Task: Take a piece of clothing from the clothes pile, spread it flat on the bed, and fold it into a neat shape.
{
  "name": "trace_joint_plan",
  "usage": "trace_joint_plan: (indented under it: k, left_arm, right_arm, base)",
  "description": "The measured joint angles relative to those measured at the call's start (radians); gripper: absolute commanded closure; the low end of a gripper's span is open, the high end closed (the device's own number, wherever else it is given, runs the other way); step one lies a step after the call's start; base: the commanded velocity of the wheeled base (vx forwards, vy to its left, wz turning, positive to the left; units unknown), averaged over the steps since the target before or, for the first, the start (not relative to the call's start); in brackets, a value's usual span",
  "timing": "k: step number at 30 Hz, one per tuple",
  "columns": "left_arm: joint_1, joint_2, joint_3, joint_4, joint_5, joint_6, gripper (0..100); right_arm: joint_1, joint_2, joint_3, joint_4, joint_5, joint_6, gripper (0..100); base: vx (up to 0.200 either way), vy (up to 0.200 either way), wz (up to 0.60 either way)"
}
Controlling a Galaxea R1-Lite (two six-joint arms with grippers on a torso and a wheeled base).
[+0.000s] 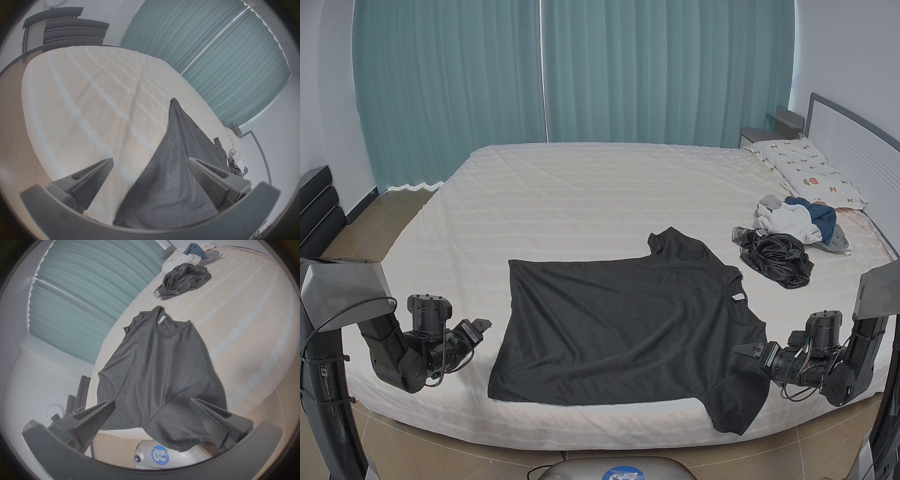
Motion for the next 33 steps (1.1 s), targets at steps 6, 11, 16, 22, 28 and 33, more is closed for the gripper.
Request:
trace_joint_plan:
  k: [6,11,16,22,28,33]
  left_arm:
    - [-0.001,0.004,-0.026,0.003,0.001,-0.002,0]
    - [0.000,0.008,-0.069,0.011,0.003,-0.002,0]
    - [-0.002,0.009,-0.153,0.061,0.002,0.004,0]
    - [-0.001,0.040,-0.329,0.187,0.002,0.006,0]
    - [0.001,0.111,-0.572,0.321,0.001,0.008,0]
    - [0.001,0.196,-0.774,0.420,0.002,0.008,0]
  right_arm:
    - [0.001,-0.004,0.009,-0.004,-0.002,0.010,0]
    - [0.003,-0.006,0.029,-0.063,-0.003,0.033,0]
    - [0.008,-0.004,0.049,-0.085,-0.004,0.036,0]
    - [0.010,-0.001,0.056,-0.090,-0.003,0.036,0]
    - [0.011,0.001,0.058,-0.091,-0.001,0.037,0]
    - [0.016,0.002,0.059,-0.091,0.000,0.037,0]
  base:
    - [0.200,0.000,0.00]
    - [0.080,0.000,0.00]
    - [0.000,0.000,0.00]
    - [0.000,0.000,0.00]
    - [0.000,0.000,0.00]
    - [0.000,0.000,0.00]
